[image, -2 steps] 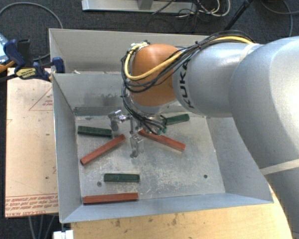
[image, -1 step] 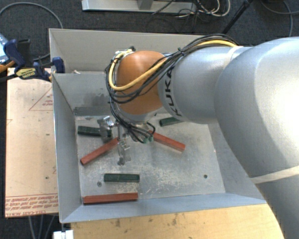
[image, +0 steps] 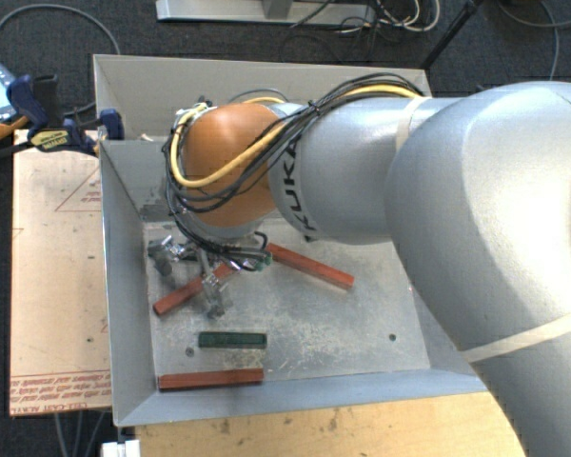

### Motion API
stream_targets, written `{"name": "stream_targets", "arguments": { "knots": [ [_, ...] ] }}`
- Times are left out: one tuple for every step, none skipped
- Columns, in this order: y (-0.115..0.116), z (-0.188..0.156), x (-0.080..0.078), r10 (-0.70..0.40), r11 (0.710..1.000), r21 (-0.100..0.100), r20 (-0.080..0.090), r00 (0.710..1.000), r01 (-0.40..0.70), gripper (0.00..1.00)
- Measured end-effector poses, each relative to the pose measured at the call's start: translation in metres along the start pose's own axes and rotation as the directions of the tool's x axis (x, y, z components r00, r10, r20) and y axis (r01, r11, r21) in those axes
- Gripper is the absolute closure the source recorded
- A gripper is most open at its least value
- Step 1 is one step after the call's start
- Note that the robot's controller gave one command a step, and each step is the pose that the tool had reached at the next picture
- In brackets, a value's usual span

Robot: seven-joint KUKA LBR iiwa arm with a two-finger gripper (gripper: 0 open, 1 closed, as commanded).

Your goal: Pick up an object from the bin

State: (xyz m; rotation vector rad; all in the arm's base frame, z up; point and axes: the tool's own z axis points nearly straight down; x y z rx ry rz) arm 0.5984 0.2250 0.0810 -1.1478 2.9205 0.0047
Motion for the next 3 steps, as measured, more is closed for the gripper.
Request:
{"name": "stream_targets", "arguments": {
  "knots": [
    [-0.002,0.000,0.001,0.003,1.000,0.000,-0.001,1.000,-0.003,1.00],
    [-0.020,-0.098,0.018,-0.025,1.000,0.006,0.006,1.000,0.025,1.00],
    [-0.031,-0.145,0.013,0.000,1.000,0.005,0.005,1.000,0.000,1.00]
  ]
}}
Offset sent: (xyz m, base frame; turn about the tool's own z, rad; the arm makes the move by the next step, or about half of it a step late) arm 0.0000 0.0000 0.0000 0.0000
